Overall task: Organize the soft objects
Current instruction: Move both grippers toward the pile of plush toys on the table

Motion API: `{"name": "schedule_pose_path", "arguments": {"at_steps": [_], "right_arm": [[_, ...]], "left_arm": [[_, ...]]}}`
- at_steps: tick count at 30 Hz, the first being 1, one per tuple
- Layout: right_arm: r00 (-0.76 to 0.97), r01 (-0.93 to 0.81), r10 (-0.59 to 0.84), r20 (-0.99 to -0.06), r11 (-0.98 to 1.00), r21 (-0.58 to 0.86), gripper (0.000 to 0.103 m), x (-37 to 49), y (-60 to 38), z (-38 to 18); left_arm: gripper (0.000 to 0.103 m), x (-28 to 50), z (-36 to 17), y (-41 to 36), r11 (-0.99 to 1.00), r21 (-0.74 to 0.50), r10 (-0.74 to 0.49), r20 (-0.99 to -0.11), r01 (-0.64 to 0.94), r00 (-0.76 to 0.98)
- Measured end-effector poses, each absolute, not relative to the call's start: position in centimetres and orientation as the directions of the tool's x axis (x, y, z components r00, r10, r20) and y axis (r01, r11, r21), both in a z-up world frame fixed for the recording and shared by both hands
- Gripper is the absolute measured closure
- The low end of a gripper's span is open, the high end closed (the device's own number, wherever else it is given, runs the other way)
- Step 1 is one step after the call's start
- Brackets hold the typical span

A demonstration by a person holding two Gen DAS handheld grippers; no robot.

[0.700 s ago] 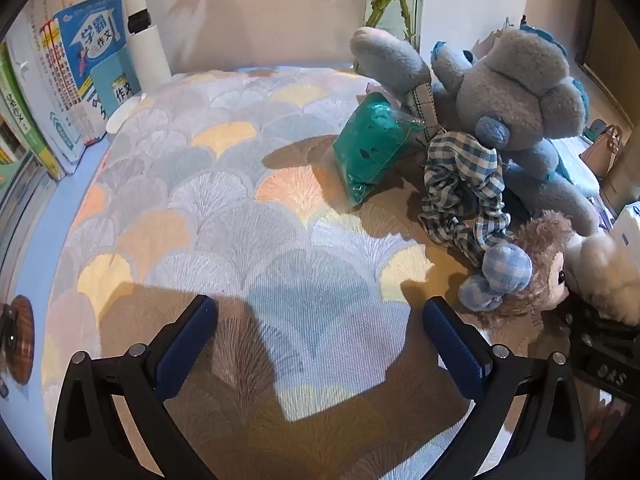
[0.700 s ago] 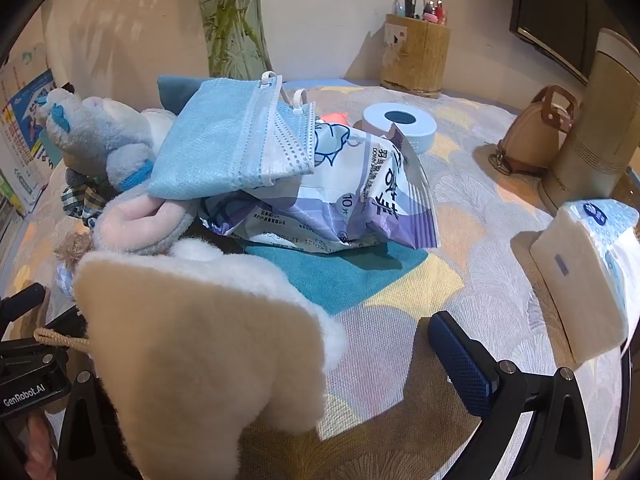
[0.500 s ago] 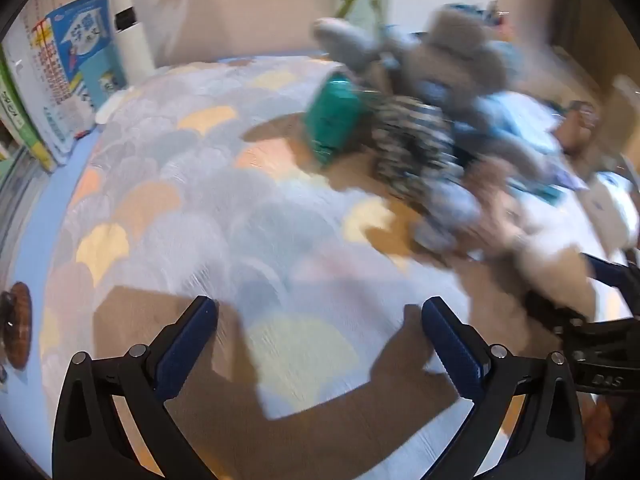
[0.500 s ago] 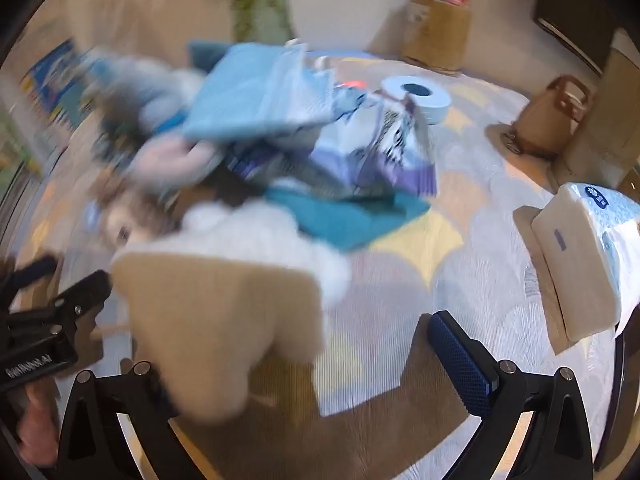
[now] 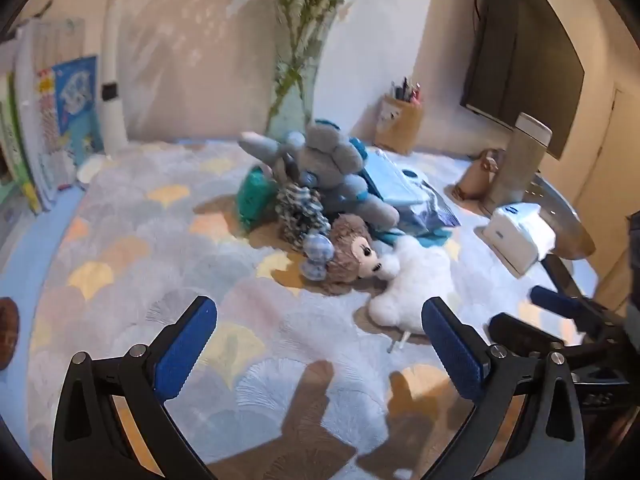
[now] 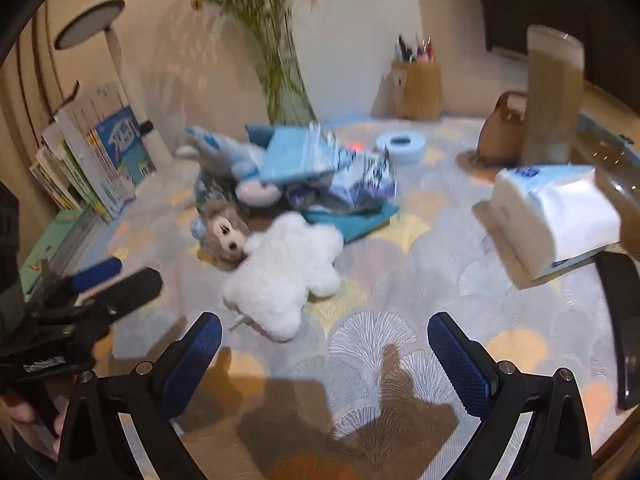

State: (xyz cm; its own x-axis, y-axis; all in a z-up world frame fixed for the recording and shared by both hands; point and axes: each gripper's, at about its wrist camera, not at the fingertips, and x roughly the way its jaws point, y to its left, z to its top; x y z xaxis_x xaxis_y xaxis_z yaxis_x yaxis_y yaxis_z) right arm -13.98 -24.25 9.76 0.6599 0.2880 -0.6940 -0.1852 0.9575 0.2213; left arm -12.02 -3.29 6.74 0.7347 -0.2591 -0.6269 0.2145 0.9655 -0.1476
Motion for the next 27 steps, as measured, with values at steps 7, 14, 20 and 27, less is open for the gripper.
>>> {"name": "schedule_pose_path", "arguments": {"at_steps": [7,14,20,27], "right_arm": [[0.720,-0.120,0.147,-0.679,0.989,0.087,0.000,-12.9,-21.7,11.0],[0.698,-0.081,0.130,-0.704,0.991,0.103,0.000,-12.6,-21.4,8.5],[0.682,-0.072,0.139,-0.718,0.990,0.124,0.000,-12.3,-21.5,7.3],[0.682,-0.075,0.142,-0.717,0.989,0.125,0.000,-12.5,-21.1,6.9]], "left_arm": [[0.001,-9.3,7.1,-4.2,0.978,-0.072,-0.198,-0.593,0.193,0.780],[0.001,-9.0,4.6,-4.0,0.980,-0.082,-0.197,-0.582,0.183,0.789],[0.001,-9.0,4.2,-4.5,0.978,-0.079,-0.201,-0.594,0.192,0.779],[0.001,-9.0,4.2,-4.8,0.979,-0.070,-0.195,-0.595,0.191,0.780]]}}
